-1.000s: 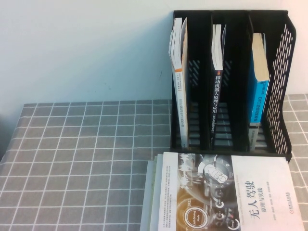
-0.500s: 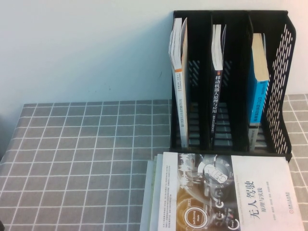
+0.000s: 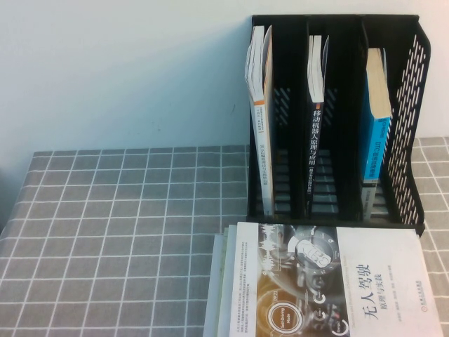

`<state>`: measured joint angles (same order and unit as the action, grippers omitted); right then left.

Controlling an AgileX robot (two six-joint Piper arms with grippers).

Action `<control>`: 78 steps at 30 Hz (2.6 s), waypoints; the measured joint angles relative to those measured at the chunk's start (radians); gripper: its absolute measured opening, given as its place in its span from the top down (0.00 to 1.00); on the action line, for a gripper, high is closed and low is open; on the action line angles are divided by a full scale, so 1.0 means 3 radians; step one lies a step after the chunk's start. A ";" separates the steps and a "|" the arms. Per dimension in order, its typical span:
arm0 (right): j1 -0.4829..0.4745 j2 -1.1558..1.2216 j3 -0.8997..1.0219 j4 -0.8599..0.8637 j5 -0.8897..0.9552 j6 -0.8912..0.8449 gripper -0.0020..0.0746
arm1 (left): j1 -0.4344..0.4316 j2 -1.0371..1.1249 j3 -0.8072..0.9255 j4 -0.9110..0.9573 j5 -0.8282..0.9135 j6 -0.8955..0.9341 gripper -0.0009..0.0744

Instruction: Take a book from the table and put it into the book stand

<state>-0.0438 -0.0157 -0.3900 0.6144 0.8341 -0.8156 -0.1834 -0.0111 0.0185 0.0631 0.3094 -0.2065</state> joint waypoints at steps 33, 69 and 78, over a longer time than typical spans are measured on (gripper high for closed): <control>0.0000 0.0000 0.0000 0.0000 0.0000 -0.0006 0.98 | 0.0441 0.0001 0.0000 -0.0485 -0.0008 0.0688 0.99; -0.0332 0.0000 0.0901 -0.1864 -0.1747 0.1844 0.98 | 0.0449 0.0001 0.0000 -0.0485 -0.0008 0.0688 0.99; -0.0200 0.0000 0.1313 -0.2081 -0.1707 0.2141 0.98 | 0.0449 0.0001 0.0000 -0.0485 -0.0008 0.0688 0.99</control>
<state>-0.1039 -0.0157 0.0038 -0.0098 0.3220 -0.1733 -0.0486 -0.0109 0.0185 -0.0825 0.3070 0.0000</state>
